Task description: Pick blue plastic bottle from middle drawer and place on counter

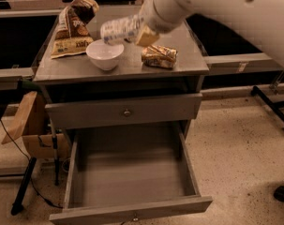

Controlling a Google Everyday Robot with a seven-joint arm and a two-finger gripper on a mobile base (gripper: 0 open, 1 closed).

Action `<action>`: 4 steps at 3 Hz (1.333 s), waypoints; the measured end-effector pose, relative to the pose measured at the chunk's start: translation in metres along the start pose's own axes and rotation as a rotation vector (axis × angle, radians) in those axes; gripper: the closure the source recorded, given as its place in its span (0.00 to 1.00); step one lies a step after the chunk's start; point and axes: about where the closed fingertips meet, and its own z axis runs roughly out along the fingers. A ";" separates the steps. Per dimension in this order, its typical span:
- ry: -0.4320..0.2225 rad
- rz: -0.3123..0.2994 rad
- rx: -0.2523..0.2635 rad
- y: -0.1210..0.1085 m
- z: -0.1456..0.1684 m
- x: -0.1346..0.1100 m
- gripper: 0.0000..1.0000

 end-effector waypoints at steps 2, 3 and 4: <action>0.037 0.085 0.114 -0.116 0.020 0.066 1.00; 0.027 0.134 0.137 -0.139 0.035 0.092 1.00; 0.007 0.161 0.109 -0.143 0.065 0.105 1.00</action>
Offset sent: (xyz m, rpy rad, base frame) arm 0.1495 -0.1074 0.0716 0.1085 -0.0983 -0.1634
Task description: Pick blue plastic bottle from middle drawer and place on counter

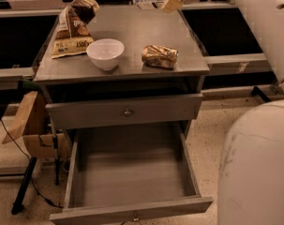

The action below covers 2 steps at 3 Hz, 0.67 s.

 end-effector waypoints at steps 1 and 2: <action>-0.023 0.016 -0.060 0.014 0.034 0.008 1.00; -0.031 0.026 -0.129 0.032 0.063 0.016 1.00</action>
Offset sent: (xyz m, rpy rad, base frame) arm 0.0599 0.0129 -0.0878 0.0402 0.1940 0.1042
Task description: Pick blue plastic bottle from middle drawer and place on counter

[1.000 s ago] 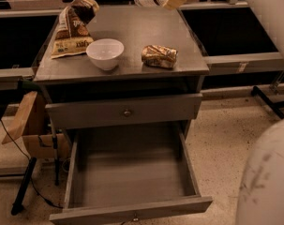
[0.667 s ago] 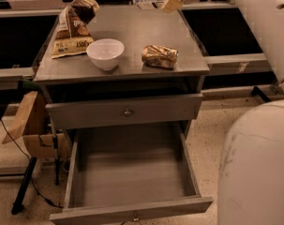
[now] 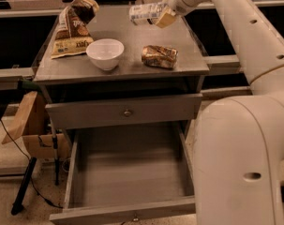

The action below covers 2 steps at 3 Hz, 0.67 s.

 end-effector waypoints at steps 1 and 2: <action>-0.002 0.009 -0.054 0.013 0.020 0.010 0.85; -0.004 0.017 -0.087 0.021 0.032 0.019 0.60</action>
Offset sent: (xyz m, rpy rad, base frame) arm 0.0222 -0.0091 -0.0459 0.0181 0.1059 0.0413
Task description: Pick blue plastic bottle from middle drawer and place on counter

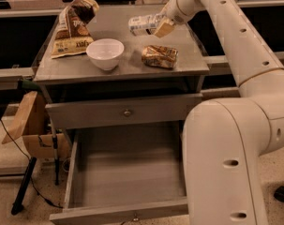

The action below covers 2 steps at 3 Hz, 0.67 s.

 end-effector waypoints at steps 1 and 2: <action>0.002 0.006 -0.015 0.003 0.008 0.006 0.37; 0.009 0.008 -0.021 0.005 0.013 0.010 0.15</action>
Offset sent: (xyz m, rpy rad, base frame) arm 0.0152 -0.0104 -0.0112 -0.0077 0.0242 -0.0103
